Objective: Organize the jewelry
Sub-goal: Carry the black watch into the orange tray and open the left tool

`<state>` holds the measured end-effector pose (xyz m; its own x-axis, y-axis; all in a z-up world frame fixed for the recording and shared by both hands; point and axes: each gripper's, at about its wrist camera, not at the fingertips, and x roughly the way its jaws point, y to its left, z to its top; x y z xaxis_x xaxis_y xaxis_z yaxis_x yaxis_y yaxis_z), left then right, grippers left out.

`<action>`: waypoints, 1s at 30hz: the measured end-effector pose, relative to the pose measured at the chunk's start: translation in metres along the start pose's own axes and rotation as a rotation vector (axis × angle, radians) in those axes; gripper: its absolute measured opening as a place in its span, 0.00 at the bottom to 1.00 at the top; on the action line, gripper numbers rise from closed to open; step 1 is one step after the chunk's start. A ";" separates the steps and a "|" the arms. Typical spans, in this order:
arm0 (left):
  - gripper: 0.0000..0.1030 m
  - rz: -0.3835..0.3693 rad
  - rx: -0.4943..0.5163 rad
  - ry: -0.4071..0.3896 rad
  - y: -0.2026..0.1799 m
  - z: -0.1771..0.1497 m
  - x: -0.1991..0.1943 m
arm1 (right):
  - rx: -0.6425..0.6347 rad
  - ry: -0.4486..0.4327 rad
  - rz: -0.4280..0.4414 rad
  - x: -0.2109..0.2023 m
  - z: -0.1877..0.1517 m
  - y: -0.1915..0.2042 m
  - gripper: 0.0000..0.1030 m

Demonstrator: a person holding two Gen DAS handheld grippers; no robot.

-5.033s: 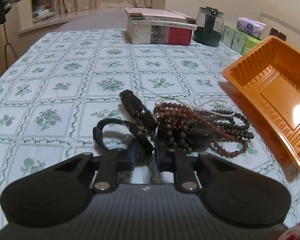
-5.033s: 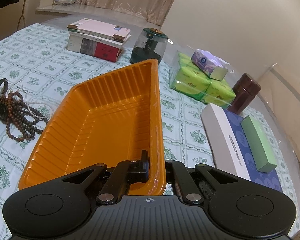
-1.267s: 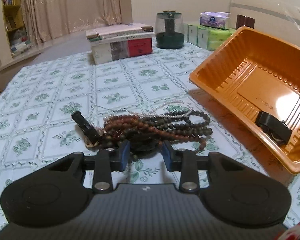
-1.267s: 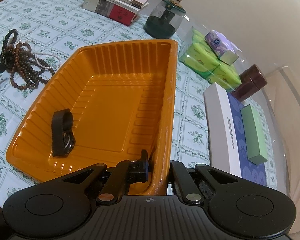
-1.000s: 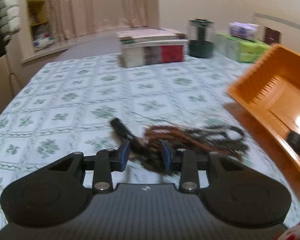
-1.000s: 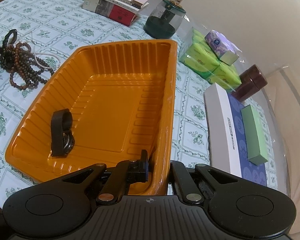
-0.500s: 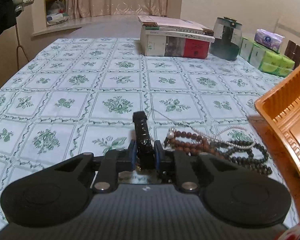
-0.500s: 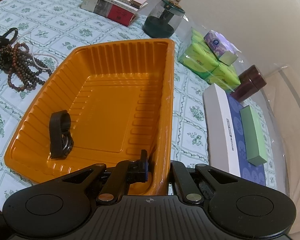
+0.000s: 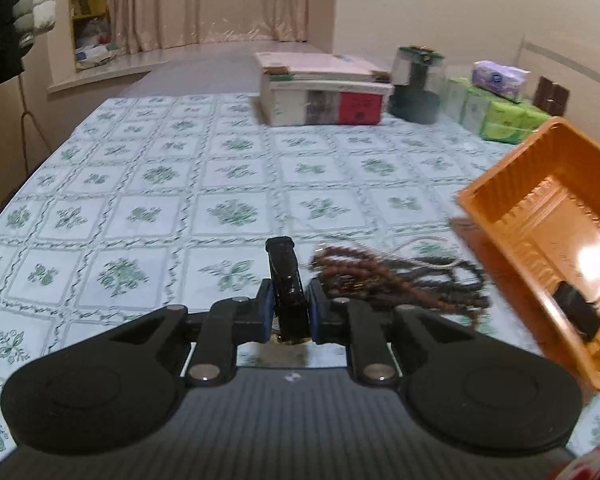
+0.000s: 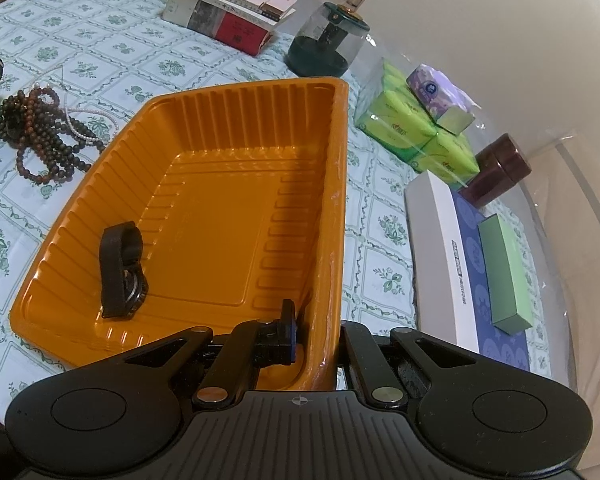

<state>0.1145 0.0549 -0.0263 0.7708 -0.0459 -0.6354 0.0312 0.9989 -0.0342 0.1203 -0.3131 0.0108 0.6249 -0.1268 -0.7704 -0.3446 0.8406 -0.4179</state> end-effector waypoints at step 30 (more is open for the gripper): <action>0.15 -0.439 0.158 -0.007 -0.195 0.017 0.015 | 0.005 0.011 0.001 0.000 -0.001 0.001 0.04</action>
<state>0.1308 -0.1404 -0.0158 0.6672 -0.4654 -0.5816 0.4516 0.8736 -0.1810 0.1196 -0.3130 0.0097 0.6166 -0.1315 -0.7763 -0.3420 0.8433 -0.4145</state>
